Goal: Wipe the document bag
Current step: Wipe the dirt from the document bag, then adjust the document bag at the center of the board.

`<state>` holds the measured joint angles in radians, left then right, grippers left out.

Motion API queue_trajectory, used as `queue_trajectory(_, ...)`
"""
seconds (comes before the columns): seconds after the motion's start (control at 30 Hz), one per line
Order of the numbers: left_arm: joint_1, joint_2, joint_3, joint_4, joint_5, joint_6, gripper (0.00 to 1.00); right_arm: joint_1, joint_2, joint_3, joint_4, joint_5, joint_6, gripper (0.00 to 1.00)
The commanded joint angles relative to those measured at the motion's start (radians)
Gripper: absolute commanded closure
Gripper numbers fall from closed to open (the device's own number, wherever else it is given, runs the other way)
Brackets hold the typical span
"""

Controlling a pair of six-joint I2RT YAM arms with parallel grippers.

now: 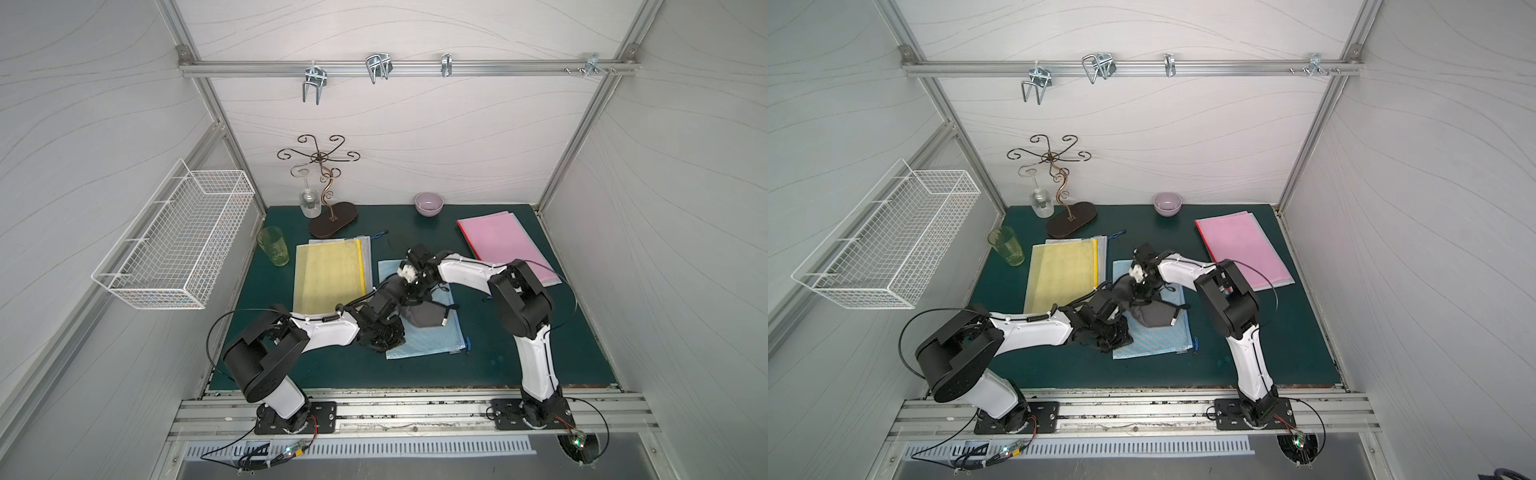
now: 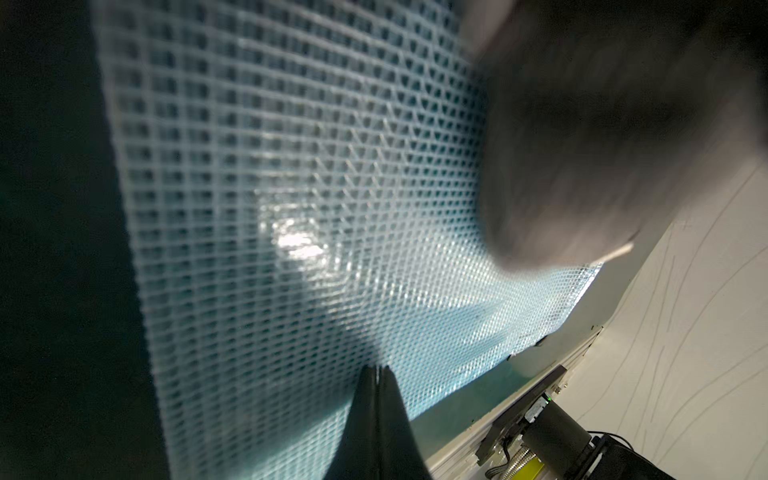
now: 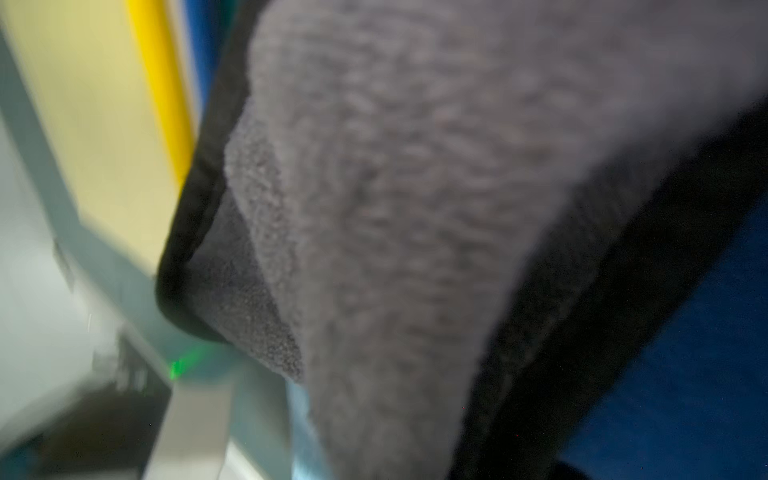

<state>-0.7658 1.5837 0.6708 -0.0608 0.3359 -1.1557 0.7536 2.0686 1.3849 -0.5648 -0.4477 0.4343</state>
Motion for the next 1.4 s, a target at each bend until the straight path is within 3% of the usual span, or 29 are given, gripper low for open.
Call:
queue_trajectory(0.0, 0.009, -0.009, -0.028, -0.087, -0.063, -0.002, 1.0, -0.041, -0.06, -0.152, -0.09, -0.031, 0.002, 1.0)
queue_trajectory(0.17, 0.01, -0.039, -0.03, -0.107, -0.089, 0.007, 1.0, -0.147, -0.285, -0.372, -0.163, 0.083, 0.116, 1.0)
queue_trajectory(0.33, 0.008, -0.058, -0.004, -0.145, -0.117, 0.053, 1.0, -0.271, -0.564, -0.49, -0.211, 0.319, 0.199, 1.0)
queue_trajectory(0.5, -0.013, -0.098, 0.084, -0.272, -0.187, 0.151, 1.0, -0.363, -0.662, -0.499, -0.235, 0.426, 0.203, 1.0)
queue_trajectory(0.67, -0.109, -0.085, 0.253, -0.394, -0.267, 0.253, 1.0, -0.443, -0.68, -0.559, -0.216, 0.459, 0.208, 1.0)
queue_trajectory(0.73, -0.151, -0.052, 0.319, -0.407, -0.283, 0.291, 0.91, -0.488, -0.694, -0.589, -0.202, 0.464, 0.212, 1.0)
queue_trajectory(0.87, -0.229, 0.088, 0.504, -0.473, -0.276, 0.38, 0.57, -0.567, -0.73, -0.651, -0.17, 0.421, 0.207, 1.0)
queue_trajectory(1.17, -0.301, 0.385, 0.836, -0.581, -0.198, 0.446, 0.4, -0.646, -0.789, -0.709, -0.136, 0.39, 0.182, 1.0)
queue_trajectory(1.37, -0.305, 0.53, 0.99, -0.672, -0.237, 0.45, 0.33, -0.693, -0.845, -0.738, -0.115, 0.333, 0.174, 1.0)
